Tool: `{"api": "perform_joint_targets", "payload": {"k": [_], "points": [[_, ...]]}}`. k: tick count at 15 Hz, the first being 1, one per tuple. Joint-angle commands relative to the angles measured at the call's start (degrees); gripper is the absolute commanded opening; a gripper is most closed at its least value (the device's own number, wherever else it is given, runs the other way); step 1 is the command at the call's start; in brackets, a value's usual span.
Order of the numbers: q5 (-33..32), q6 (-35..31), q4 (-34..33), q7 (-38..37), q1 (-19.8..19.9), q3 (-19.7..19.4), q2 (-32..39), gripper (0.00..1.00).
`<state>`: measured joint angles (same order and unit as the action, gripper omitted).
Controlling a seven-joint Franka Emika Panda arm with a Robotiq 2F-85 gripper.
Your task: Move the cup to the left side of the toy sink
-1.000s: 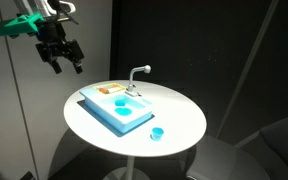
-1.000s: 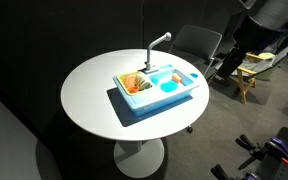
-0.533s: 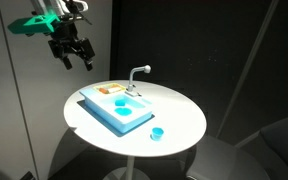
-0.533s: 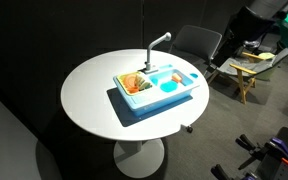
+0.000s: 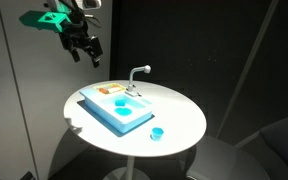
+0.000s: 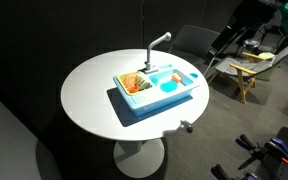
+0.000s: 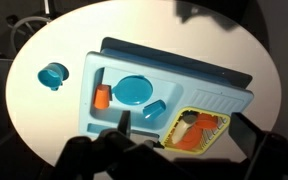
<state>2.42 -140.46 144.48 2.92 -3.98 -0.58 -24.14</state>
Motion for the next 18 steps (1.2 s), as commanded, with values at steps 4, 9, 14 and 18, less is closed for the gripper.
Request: {"api": "perform_joint_targets", "payload": {"k": [4, 9, 14, 18], "points": [[6.27, -0.09, -0.03, 1.01, 0.95, -4.16, 0.51, 1.0], [8.03, 2.35, 0.24, -2.46, 4.0, -5.27, 1.63, 1.0], [7.33, 5.14, 0.48, -6.23, 7.39, -5.32, 3.31, 1.0], [6.9, 6.86, -0.11, -7.43, 9.46, -5.78, 4.94, 1.0]]}}
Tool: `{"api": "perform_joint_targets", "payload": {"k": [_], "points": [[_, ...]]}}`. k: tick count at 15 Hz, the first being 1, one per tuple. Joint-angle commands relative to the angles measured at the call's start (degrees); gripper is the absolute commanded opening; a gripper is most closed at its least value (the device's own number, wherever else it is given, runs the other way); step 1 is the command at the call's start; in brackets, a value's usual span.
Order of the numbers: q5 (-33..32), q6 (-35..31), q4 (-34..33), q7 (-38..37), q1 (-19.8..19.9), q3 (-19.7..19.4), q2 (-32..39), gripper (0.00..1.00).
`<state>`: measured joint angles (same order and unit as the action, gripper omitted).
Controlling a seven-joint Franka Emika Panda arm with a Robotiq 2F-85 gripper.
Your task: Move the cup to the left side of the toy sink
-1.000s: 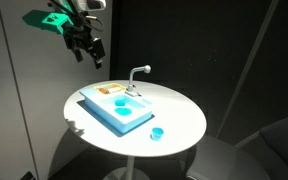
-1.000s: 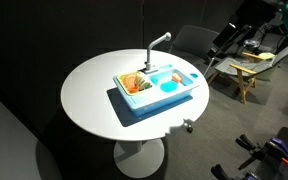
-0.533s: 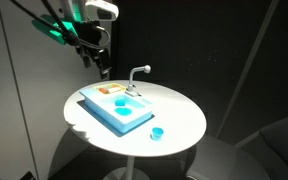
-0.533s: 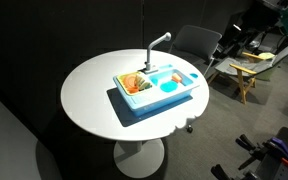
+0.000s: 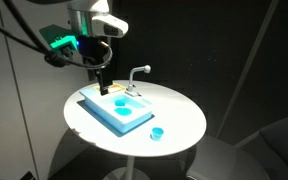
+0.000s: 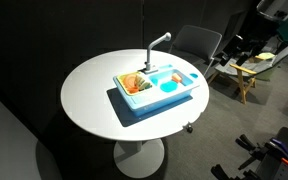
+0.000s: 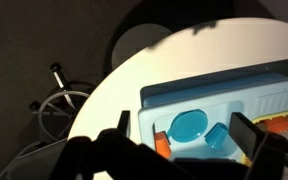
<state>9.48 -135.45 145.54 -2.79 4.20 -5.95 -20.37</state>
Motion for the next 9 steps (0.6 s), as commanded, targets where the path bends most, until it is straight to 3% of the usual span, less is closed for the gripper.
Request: {"api": "perform_joint_targets", "payload": {"k": [1, 9], "points": [[-0.26, 2.09, -1.54, -1.9, 1.74, -0.6, 1.78, 1.0], [-1.56, 1.96, -7.14, -0.87, 3.63, -1.9, 8.85, 1.0]]}}
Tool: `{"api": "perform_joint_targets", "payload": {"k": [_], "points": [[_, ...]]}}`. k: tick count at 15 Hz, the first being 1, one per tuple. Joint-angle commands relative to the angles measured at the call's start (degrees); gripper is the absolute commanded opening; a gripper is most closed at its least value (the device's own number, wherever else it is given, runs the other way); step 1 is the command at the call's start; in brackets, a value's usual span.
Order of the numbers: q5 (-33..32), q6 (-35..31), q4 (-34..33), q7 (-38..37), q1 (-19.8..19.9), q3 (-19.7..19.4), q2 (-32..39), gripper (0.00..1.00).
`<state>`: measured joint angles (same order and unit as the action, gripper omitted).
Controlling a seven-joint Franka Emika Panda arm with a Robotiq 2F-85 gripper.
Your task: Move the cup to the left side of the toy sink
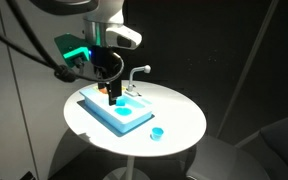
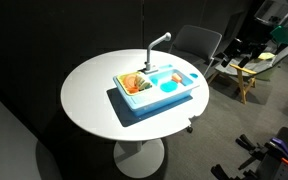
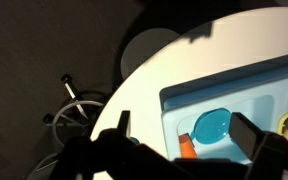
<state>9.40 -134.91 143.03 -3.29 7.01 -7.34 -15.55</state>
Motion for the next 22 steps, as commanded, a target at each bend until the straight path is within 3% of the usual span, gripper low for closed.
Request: {"api": "perform_joint_targets", "payload": {"k": [1, 10, 22], "points": [[-1.88, 1.71, -5.94, -0.3, 1.03, -0.66, 5.26, 1.0], [-8.02, 6.13, -21.13, 0.3, 2.24, -1.84, 18.38, 1.0], [-6.84, 5.53, -34.94, 10.08, 5.47, -2.47, 34.09, 1.0]]}}
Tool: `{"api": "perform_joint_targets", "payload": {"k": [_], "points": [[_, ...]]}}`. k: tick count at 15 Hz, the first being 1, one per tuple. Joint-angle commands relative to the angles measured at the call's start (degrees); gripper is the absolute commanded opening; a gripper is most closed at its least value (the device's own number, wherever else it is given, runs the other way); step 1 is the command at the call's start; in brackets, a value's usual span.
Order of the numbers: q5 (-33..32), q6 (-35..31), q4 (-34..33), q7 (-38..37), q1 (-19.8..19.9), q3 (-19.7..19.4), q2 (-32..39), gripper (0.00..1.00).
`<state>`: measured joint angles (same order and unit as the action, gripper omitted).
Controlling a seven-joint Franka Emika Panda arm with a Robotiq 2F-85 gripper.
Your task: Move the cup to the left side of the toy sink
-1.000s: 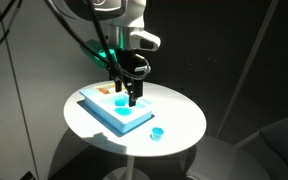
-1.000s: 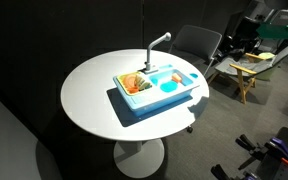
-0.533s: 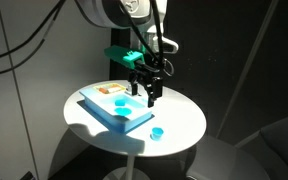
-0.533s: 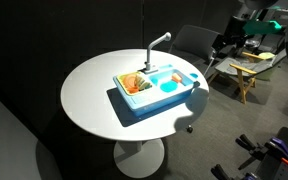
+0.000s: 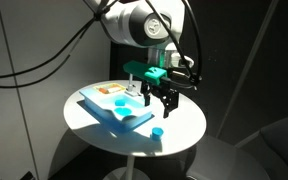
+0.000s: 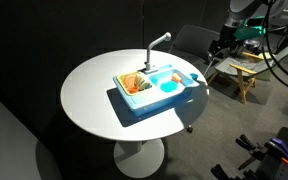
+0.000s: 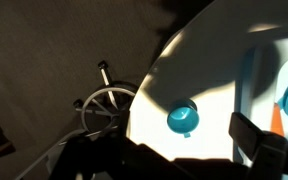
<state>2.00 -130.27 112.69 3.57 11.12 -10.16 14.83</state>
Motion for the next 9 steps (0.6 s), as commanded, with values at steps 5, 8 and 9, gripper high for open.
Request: {"api": "perform_joint_targets", "payload": {"k": [5, 8, 9], "points": [[0.39, -0.3, -9.57, 6.74, 2.42, 1.11, 8.77, 1.0], [0.66, -1.44, -12.54, 8.48, 2.64, 1.95, 11.87, 1.0], [0.96, -2.1, -13.26, 9.17, 2.79, 2.45, 12.77, 1.0]]}}
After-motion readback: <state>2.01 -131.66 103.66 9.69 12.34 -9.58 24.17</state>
